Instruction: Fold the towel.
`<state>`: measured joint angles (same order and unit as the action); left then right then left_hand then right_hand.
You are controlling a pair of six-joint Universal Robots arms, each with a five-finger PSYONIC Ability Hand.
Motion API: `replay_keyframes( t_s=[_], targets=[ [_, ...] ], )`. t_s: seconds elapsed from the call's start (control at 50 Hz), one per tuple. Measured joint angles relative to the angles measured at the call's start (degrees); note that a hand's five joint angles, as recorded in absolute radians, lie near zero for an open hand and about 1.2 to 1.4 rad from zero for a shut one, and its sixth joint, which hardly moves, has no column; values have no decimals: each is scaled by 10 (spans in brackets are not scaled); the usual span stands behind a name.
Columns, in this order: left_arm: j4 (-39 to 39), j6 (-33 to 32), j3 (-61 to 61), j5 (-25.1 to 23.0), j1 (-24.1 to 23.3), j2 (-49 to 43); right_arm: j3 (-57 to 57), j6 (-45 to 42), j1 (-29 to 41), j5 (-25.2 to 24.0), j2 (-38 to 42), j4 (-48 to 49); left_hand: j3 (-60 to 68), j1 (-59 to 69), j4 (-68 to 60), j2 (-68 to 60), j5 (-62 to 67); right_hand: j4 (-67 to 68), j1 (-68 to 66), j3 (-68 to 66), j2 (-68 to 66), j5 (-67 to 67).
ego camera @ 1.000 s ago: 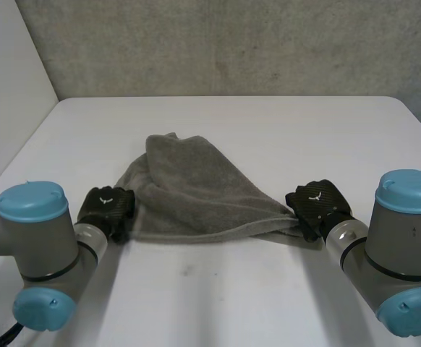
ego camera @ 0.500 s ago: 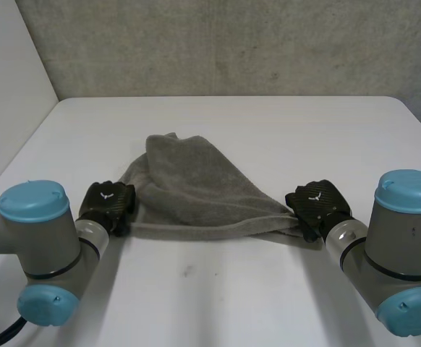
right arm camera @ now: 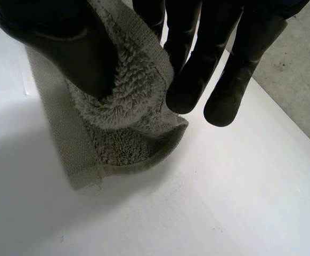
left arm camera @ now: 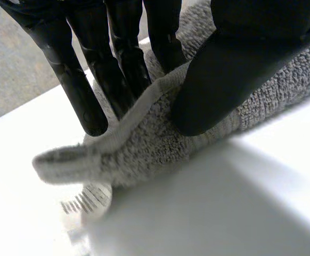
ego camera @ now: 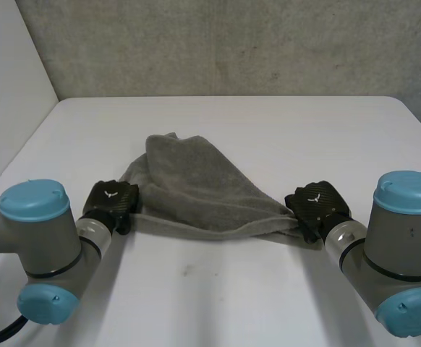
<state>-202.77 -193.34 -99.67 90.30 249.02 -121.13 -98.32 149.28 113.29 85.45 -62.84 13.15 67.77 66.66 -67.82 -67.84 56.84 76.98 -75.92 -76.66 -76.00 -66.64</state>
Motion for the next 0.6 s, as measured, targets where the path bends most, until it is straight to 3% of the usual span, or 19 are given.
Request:
replay_keyframes(
  t_s=[0.14,0.28,0.44,0.6],
  targets=[
    [2,0,0,6,3,42,10,2,0,1,-19,-4,17,13,-17,-17,14,0,0,0,0,0],
    [6,1,-19,7,2,150,38,1,-2,0,-103,-27,19,13,-19,-19,17,0,0,0,0,0],
    [67,0,-12,4,1,357,140,-31,-8,-4,-248,-164,19,15,-20,-19,17,0,-3,0,0,0],
    [139,0,24,2,1,436,277,-68,-7,-2,-297,-320,19,15,-20,-19,17,0,-5,0,0,0]
  ],
)
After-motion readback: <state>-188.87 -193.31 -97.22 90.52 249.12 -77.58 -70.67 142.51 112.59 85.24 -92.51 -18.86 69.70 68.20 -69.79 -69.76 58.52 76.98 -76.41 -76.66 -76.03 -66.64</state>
